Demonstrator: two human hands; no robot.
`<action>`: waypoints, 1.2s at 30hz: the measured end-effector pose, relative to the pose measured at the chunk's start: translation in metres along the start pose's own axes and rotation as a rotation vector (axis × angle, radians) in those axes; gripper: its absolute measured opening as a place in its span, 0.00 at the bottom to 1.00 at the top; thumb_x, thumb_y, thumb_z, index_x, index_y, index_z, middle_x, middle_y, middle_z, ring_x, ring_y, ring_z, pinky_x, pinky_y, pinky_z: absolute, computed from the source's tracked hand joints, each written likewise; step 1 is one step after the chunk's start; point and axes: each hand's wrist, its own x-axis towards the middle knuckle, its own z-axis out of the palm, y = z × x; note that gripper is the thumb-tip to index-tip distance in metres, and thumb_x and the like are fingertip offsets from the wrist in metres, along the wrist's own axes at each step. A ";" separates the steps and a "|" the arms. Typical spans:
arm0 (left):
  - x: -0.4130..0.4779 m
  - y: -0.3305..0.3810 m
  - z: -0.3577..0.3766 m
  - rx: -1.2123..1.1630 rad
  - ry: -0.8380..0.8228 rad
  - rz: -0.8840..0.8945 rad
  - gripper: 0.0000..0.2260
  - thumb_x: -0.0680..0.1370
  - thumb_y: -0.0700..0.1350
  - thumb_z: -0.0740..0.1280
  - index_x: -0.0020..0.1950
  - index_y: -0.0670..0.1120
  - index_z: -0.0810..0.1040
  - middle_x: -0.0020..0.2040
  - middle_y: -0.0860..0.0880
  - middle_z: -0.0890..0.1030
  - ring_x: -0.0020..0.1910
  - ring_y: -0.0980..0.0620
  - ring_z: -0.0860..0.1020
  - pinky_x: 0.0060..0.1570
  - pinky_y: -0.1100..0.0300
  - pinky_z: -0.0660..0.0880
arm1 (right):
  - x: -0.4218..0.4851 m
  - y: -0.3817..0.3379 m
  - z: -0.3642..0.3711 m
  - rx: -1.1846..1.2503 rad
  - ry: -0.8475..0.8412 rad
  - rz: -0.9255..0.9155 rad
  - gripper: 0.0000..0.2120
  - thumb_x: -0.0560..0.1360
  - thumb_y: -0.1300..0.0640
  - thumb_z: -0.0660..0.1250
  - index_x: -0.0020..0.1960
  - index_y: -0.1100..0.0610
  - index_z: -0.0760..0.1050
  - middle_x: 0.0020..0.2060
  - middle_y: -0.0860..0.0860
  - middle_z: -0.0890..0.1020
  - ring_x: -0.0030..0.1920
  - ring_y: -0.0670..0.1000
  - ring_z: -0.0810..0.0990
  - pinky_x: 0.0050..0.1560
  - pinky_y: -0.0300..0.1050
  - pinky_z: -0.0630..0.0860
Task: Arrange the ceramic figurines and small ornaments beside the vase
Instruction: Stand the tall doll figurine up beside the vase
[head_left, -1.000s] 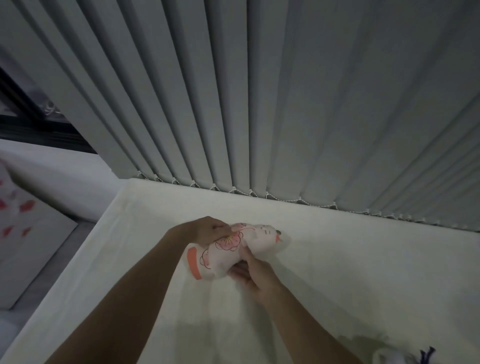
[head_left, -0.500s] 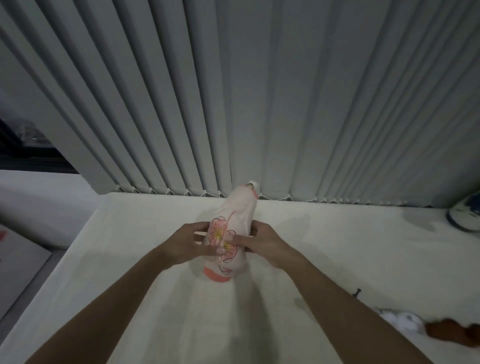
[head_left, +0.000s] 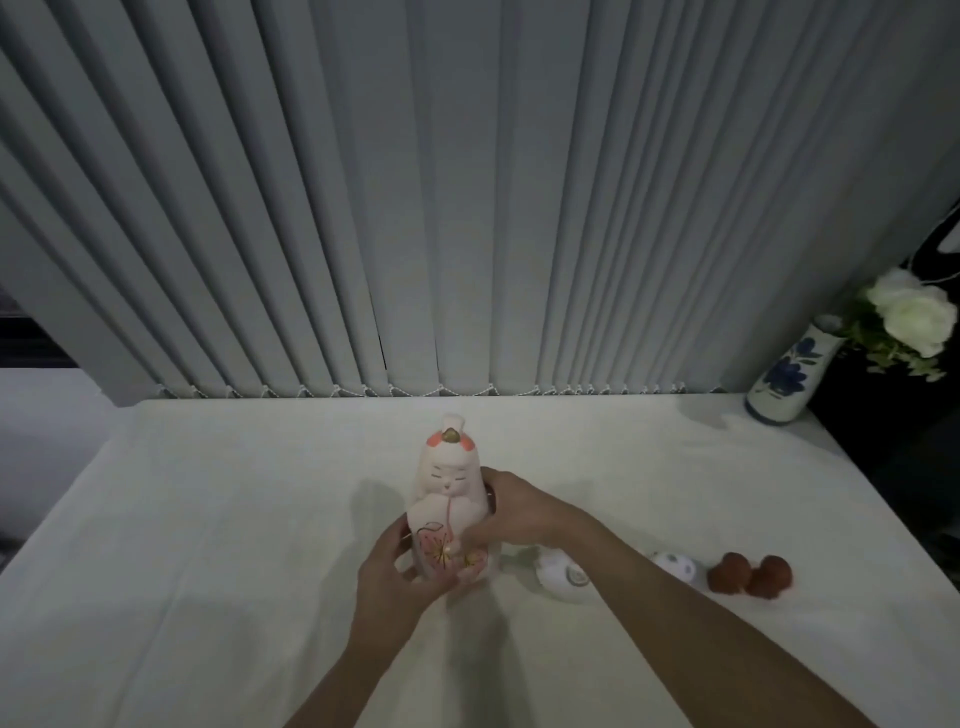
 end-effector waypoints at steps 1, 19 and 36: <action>-0.004 -0.005 0.002 0.010 0.008 0.004 0.30 0.54 0.44 0.82 0.51 0.62 0.76 0.47 0.57 0.84 0.48 0.65 0.81 0.37 0.71 0.80 | -0.003 0.004 0.002 0.002 -0.005 0.001 0.33 0.60 0.59 0.78 0.63 0.54 0.71 0.58 0.53 0.81 0.57 0.53 0.80 0.60 0.55 0.78; -0.021 -0.036 0.012 0.063 0.058 -0.027 0.35 0.57 0.37 0.82 0.58 0.55 0.72 0.53 0.59 0.78 0.54 0.63 0.79 0.49 0.64 0.79 | -0.016 0.034 0.019 0.065 -0.002 -0.005 0.35 0.60 0.62 0.76 0.65 0.53 0.68 0.59 0.52 0.80 0.57 0.51 0.79 0.60 0.55 0.78; -0.022 -0.036 0.005 0.101 -0.006 -0.085 0.35 0.57 0.40 0.82 0.62 0.48 0.75 0.52 0.54 0.82 0.51 0.57 0.82 0.46 0.73 0.78 | -0.024 0.042 0.026 0.123 0.122 -0.032 0.36 0.60 0.58 0.79 0.65 0.52 0.69 0.60 0.50 0.80 0.55 0.48 0.78 0.55 0.44 0.78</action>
